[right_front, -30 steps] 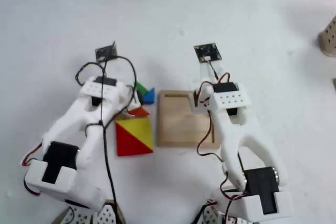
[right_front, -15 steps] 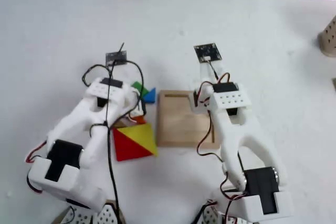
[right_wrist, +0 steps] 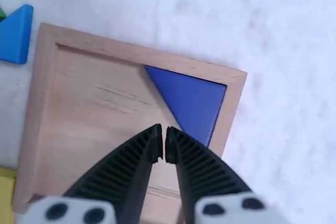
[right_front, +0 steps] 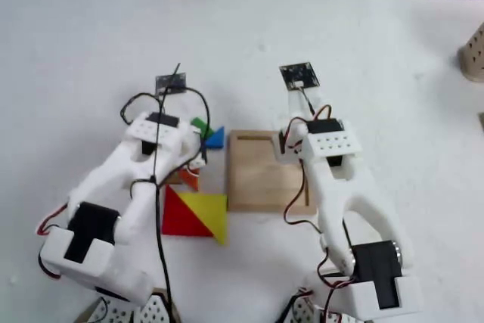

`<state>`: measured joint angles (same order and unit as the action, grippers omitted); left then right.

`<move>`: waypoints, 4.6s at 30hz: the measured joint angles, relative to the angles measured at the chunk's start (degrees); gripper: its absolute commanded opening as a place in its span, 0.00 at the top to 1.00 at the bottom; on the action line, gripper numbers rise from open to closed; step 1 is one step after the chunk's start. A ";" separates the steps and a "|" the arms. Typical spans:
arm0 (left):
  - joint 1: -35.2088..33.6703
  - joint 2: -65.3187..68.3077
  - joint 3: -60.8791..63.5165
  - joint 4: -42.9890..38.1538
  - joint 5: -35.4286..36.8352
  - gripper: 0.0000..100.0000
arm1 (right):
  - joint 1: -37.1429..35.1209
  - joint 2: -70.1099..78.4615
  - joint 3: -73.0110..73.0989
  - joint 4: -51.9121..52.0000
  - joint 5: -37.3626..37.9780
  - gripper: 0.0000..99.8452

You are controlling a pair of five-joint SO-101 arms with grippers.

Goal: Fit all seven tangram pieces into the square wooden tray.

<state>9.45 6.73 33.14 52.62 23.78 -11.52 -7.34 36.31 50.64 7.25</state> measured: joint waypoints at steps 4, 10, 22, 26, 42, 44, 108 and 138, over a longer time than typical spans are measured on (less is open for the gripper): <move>-0.09 0.00 0.00 0.00 0.00 0.92 | 0.35 0.00 0.00 0.00 0.00 0.98; -3.25 0.09 -3.60 3.16 0.00 0.93 | 0.35 0.00 0.00 0.00 0.00 0.98; 1.93 0.18 -16.62 14.77 0.09 0.98 | 9.49 -12.57 8.18 -0.53 -1.67 0.98; 8.09 0.18 -20.84 16.79 0.09 0.98 | 14.33 -13.80 9.67 -0.53 -1.67 0.98; 28.22 0.79 -13.36 -1.58 -0.09 0.98 | 21.01 -14.07 12.48 -0.97 0.53 0.98; 28.22 0.79 -12.40 -3.43 -0.09 0.98 | 21.01 -14.07 12.48 -0.97 0.53 0.98; 22.68 11.34 -15.21 -5.01 0.00 0.98 | 21.01 -14.07 13.19 -0.97 0.70 0.98; 30.86 12.75 -16.97 -7.03 -0.09 0.98 | 21.01 -14.07 13.19 -1.76 0.70 0.98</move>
<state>40.31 19.47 16.18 45.58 23.69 9.49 -21.41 49.49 48.88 7.96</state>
